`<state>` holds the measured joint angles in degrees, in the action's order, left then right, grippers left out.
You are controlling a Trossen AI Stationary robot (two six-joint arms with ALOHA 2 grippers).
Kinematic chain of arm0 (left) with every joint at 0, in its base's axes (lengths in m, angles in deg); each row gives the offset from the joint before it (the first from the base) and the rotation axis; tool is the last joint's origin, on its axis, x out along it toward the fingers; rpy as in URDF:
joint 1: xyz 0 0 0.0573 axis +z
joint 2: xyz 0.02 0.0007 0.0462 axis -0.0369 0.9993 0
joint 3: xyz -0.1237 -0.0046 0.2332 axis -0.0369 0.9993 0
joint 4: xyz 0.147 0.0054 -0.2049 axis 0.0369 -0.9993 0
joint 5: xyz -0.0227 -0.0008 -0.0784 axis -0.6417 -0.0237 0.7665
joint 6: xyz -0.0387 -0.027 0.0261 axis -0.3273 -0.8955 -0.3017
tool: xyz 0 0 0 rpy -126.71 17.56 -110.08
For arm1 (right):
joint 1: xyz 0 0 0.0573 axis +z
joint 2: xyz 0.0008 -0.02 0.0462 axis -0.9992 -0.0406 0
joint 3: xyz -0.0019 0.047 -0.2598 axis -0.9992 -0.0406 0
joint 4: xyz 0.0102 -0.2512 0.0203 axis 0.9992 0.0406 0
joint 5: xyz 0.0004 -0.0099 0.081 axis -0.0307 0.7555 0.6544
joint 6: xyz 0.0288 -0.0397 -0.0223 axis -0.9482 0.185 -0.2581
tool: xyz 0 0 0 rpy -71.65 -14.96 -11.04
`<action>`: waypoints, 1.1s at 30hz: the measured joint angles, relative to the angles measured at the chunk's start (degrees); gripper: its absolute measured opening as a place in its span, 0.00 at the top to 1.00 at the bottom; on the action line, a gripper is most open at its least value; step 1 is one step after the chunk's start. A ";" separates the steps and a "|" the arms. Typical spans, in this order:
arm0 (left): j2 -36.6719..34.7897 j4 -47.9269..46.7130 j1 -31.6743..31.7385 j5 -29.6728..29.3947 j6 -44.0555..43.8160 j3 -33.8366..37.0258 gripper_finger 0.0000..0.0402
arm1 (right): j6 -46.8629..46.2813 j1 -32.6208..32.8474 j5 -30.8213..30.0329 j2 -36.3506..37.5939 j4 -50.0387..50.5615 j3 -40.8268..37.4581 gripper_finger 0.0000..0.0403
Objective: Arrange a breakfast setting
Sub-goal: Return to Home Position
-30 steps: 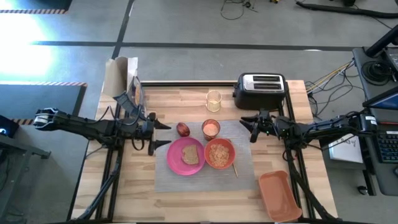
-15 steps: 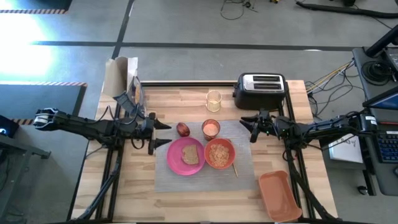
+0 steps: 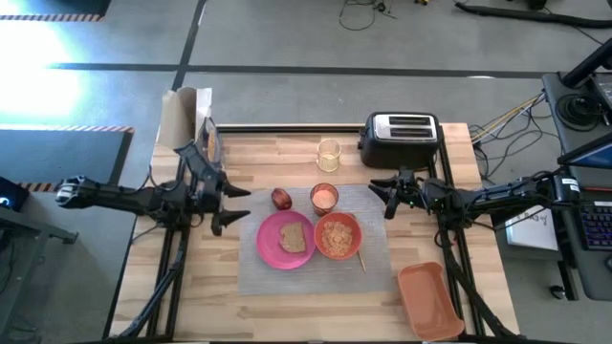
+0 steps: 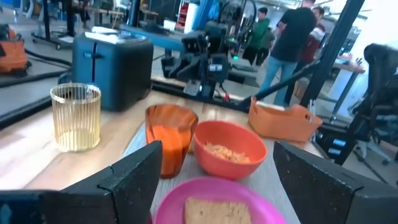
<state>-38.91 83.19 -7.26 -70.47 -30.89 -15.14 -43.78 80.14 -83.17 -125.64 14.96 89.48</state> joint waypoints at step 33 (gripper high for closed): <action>-23.16 -0.57 0.00 0.07 0.00 8.02 0.28 | 0.00 0.00 -0.02 0.04 0.09 -0.04 0.77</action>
<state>-62.07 82.61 -7.26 -70.41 -30.89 -7.12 -43.78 80.14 -83.19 -125.60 15.05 89.44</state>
